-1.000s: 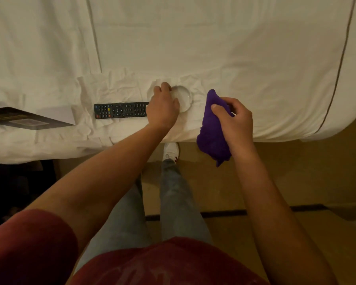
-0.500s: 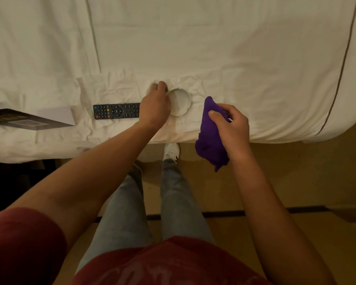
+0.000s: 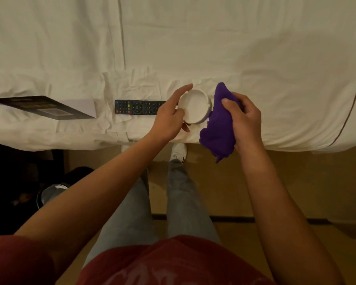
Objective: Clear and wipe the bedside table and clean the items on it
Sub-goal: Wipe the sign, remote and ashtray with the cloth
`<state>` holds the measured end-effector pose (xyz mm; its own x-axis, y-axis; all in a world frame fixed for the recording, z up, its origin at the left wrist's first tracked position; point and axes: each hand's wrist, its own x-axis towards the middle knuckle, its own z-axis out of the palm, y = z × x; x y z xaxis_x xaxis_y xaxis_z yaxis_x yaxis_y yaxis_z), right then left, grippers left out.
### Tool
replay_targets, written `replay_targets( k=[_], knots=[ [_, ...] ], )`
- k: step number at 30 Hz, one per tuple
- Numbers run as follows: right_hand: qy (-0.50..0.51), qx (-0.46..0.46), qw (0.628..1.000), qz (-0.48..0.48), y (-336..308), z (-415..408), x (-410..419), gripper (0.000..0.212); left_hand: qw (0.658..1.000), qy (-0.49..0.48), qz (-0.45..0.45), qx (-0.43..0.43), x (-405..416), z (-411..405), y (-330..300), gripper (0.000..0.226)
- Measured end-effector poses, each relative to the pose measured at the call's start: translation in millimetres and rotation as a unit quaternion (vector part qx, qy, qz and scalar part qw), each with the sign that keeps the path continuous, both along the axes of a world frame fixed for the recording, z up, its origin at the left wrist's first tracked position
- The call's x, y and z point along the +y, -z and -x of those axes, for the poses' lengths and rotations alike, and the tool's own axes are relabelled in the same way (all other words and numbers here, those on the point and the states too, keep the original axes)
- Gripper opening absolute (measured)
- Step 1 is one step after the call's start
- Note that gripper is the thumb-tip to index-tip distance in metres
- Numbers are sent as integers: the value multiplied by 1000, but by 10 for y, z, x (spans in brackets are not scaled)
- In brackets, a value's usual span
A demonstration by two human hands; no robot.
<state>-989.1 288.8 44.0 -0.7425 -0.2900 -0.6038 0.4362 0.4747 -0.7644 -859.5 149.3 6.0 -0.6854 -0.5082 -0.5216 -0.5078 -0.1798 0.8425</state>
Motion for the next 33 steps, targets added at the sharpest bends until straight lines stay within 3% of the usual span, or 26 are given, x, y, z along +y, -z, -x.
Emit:
replay_targets(
  k=[5, 8, 11, 17, 20, 24, 28, 31, 33],
  knots=[
    [-43, -1, 998, 39, -126, -189, -305, 25, 994, -48, -97, -9, -25, -168, -243, 35],
    [-72, 5, 996, 50, -191, -368, -479, 21, 992, -37, -109, -50, -91, -226, -325, 48],
    [-86, 2, 995, 56, -239, -585, -621, 25, 991, -79, -98, -36, -189, -272, -389, 58],
    [-41, -22, 996, 80, -271, -1114, -788, 28, 963, -156, -219, 6, -321, -470, -478, 78],
    [-76, -31, 996, 44, -232, -1278, -781, 24, 934, -207, -292, -5, -384, -601, -460, 71],
    [-159, 37, 986, 22, -296, -1418, -768, 23, 973, -161, -165, 16, -583, -664, -408, 41],
    [-135, 174, 975, -1, -403, -1373, -892, 34, 995, -51, -63, -60, -661, -615, -484, 53],
    [-224, 225, 947, -55, -430, -1221, -1021, 34, 993, -60, -46, -91, -633, -648, -482, 58],
    [-278, 230, 928, -89, -423, -1105, -1067, 33, 996, -16, -4, -89, -622, -751, -536, 58]
  ],
)
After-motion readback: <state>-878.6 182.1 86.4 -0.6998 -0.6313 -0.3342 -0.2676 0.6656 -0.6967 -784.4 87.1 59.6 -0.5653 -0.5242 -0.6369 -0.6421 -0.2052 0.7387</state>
